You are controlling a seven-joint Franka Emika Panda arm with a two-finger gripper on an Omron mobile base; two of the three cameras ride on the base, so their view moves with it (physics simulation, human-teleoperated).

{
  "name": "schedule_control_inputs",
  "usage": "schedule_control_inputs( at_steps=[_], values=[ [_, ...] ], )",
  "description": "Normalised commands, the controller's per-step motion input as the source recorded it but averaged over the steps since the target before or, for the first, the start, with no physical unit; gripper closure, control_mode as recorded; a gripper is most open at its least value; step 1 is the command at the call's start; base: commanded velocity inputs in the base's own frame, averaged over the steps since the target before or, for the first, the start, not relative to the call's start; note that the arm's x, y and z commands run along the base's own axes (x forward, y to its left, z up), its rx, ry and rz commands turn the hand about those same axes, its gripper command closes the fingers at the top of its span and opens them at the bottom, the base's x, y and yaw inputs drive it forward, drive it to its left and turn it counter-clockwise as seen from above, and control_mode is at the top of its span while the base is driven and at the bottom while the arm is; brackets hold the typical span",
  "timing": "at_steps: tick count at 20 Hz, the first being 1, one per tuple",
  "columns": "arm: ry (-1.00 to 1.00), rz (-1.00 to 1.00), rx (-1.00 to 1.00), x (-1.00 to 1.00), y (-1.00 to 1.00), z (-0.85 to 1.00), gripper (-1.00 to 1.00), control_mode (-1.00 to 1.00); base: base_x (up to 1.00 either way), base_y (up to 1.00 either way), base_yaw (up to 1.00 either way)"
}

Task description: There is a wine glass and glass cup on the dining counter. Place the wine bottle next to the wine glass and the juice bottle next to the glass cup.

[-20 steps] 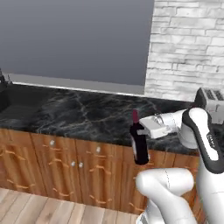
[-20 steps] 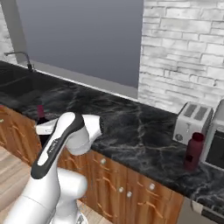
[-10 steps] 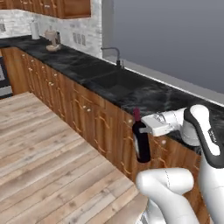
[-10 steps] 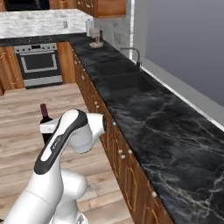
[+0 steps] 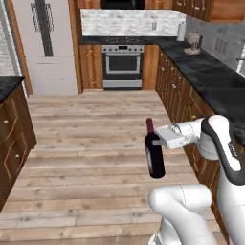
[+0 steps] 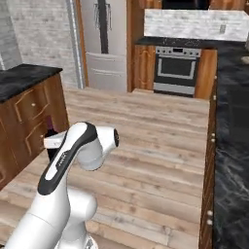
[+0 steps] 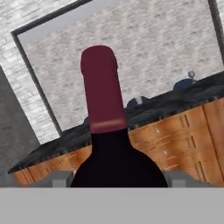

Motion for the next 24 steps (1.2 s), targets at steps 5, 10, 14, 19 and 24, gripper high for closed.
schedule_control_inputs(
  at_steps=[5,10,14,19,24],
  values=[
    [0.0,0.0,0.0,0.0,0.0,0.0,1.0,1.0,-0.06,0.0,0.99],
    [0.0,0.0,0.0,0.0,0.0,0.0,1.0,1.0,-0.02,0.0,0.86],
    [0.0,0.0,0.0,0.0,0.0,0.0,1.0,1.0,0.0,0.0,0.81],
    [0.0,0.0,0.0,0.0,0.0,0.0,1.0,1.0,0.09,-0.01,0.47],
    [0.0,0.0,0.0,0.0,0.0,0.0,1.0,1.0,0.32,-0.23,0.28]
  ],
)
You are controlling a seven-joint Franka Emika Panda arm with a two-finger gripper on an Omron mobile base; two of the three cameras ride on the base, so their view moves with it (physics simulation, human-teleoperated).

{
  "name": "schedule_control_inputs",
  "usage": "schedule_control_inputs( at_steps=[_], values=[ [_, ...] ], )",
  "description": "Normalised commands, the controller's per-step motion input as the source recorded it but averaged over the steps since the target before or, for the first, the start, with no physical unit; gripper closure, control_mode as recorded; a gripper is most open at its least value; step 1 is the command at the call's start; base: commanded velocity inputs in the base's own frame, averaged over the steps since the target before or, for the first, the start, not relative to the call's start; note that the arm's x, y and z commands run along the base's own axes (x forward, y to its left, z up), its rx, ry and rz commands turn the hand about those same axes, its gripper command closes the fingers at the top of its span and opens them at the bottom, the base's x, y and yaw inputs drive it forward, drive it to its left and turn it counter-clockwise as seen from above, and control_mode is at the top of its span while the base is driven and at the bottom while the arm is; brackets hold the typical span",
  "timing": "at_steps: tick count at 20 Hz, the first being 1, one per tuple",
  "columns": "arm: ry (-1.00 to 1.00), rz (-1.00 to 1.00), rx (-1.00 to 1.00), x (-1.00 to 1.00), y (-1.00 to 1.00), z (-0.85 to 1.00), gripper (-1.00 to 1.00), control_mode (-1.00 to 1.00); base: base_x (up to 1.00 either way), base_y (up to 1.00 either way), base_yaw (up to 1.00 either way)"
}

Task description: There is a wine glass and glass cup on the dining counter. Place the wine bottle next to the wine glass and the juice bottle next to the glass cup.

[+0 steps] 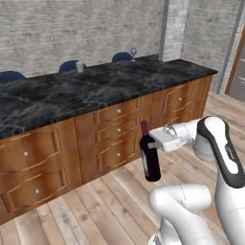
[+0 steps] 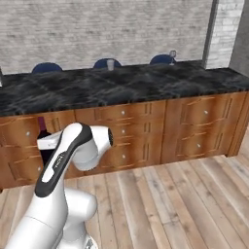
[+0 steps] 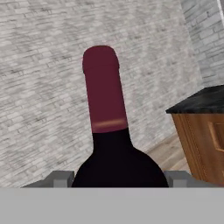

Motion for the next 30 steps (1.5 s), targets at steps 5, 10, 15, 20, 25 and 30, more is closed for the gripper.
schedule_control_inputs(
  at_steps=[5,10,15,20,25,30],
  values=[
    [0.0,0.0,0.0,0.0,0.0,0.0,1.0,1.0,0.47,-0.29,0.16],
    [0.0,0.0,0.0,0.0,0.0,0.0,1.0,1.0,0.45,-0.32,0.14],
    [0.0,0.0,0.0,0.0,0.0,0.0,1.0,1.0,0.46,-0.45,0.17],
    [0.0,0.0,0.0,0.0,0.0,0.0,1.0,1.0,0.41,-0.6,0.09],
    [0.0,0.0,0.0,0.0,0.0,0.0,1.0,1.0,0.39,-0.7,0.0],
    [0.0,0.0,0.0,0.0,0.0,0.0,1.0,1.0,0.38,-0.7,0.0]
  ],
)
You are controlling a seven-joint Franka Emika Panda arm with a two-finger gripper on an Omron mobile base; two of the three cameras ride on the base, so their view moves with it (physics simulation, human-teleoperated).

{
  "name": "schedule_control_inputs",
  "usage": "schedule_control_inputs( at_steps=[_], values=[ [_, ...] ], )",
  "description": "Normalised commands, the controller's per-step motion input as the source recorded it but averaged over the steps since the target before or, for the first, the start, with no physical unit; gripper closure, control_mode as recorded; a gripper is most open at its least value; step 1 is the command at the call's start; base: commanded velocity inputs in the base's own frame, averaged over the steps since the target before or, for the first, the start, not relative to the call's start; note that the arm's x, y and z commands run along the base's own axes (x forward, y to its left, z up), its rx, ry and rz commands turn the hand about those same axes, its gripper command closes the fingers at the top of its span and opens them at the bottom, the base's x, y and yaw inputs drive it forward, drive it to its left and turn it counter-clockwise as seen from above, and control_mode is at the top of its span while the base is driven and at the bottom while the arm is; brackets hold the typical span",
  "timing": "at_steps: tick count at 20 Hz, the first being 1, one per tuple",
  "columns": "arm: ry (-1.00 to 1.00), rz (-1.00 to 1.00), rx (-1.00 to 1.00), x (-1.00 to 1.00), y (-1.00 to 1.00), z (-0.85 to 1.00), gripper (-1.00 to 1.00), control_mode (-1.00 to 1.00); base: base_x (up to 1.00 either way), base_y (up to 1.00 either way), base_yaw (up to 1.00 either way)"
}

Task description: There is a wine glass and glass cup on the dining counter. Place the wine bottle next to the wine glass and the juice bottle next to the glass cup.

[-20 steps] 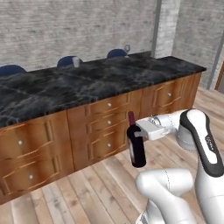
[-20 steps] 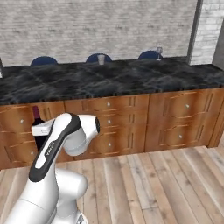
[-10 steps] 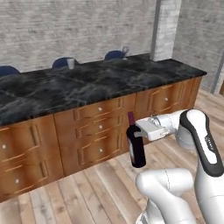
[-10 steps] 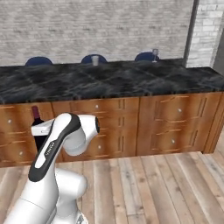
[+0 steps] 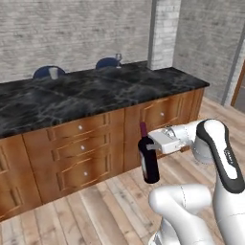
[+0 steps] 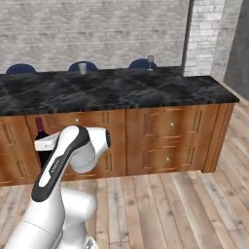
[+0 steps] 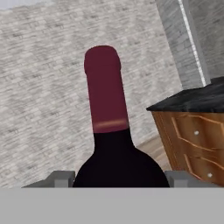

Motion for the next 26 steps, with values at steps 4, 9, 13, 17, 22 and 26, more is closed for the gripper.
schedule_control_inputs(
  at_steps=[4,9,13,17,22,26],
  values=[
    [0.0,0.0,0.0,0.0,0.0,0.0,1.0,1.0,0.42,-0.67,0.0],
    [0.0,0.0,0.0,0.0,0.0,0.0,1.0,1.0,0.45,-0.67,0.0],
    [0.0,0.0,0.0,0.0,0.0,0.0,1.0,1.0,0.47,-0.67,0.0],
    [0.0,0.0,0.0,0.0,0.0,0.0,1.0,1.0,0.51,-0.66,0.0],
    [0.0,0.0,0.0,0.0,0.0,0.0,1.0,1.0,0.52,-0.66,0.0],
    [0.0,0.0,0.0,0.0,0.0,0.0,1.0,1.0,0.52,-0.65,0.0]
  ],
)
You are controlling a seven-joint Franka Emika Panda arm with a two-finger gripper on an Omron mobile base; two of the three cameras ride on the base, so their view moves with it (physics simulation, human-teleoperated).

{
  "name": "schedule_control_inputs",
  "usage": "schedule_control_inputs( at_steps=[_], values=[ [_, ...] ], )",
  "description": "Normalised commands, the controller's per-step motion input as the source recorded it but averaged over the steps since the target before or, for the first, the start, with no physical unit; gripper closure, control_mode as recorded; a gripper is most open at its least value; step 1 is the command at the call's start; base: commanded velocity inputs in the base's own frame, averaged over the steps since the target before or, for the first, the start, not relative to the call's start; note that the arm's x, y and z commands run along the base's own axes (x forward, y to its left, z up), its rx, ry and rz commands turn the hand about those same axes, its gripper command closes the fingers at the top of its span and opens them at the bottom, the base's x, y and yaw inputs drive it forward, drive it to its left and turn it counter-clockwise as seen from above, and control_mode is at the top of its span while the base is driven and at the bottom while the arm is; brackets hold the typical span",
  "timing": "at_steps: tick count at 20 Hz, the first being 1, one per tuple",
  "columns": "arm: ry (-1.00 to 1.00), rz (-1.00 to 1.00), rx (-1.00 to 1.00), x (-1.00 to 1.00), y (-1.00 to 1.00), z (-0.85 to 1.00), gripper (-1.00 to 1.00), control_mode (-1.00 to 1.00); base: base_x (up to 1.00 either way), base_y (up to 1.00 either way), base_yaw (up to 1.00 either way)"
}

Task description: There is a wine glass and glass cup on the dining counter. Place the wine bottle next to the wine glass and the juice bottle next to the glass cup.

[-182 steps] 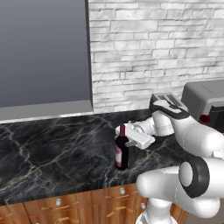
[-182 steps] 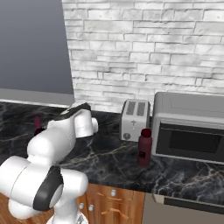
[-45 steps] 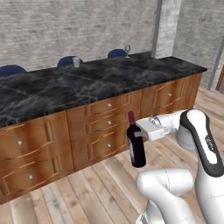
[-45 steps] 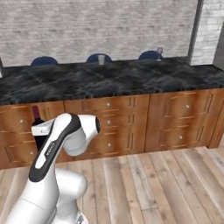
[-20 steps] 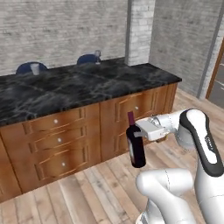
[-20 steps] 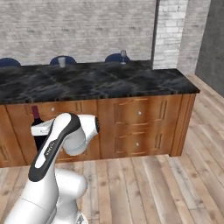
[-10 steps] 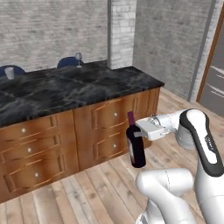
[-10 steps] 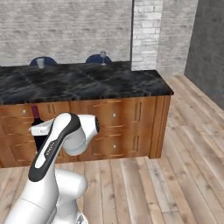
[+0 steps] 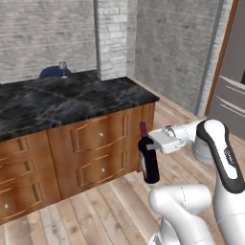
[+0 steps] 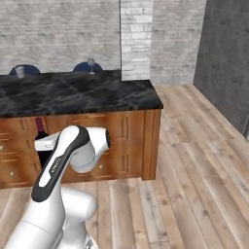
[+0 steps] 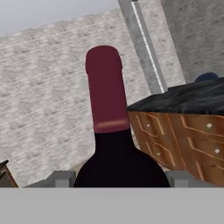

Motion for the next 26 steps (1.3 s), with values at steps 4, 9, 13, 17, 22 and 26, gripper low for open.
schedule_control_inputs(
  at_steps=[4,9,13,17,22,26],
  values=[
    [0.0,0.0,0.0,0.0,0.0,0.0,1.0,1.0,0.54,-0.63,0.0],
    [0.0,0.0,0.0,0.0,0.0,0.0,1.0,1.0,0.54,-0.63,0.0],
    [0.0,0.0,0.0,0.0,0.0,0.0,1.0,1.0,0.52,-0.63,0.0],
    [0.0,0.0,0.0,0.0,0.0,0.0,1.0,1.0,0.51,-0.61,0.01],
    [0.0,0.0,0.0,0.0,0.0,0.0,1.0,1.0,0.53,-0.61,0.0],
    [0.0,0.0,0.0,0.0,0.0,0.0,1.0,1.0,0.63,-0.54,0.0]
  ],
)
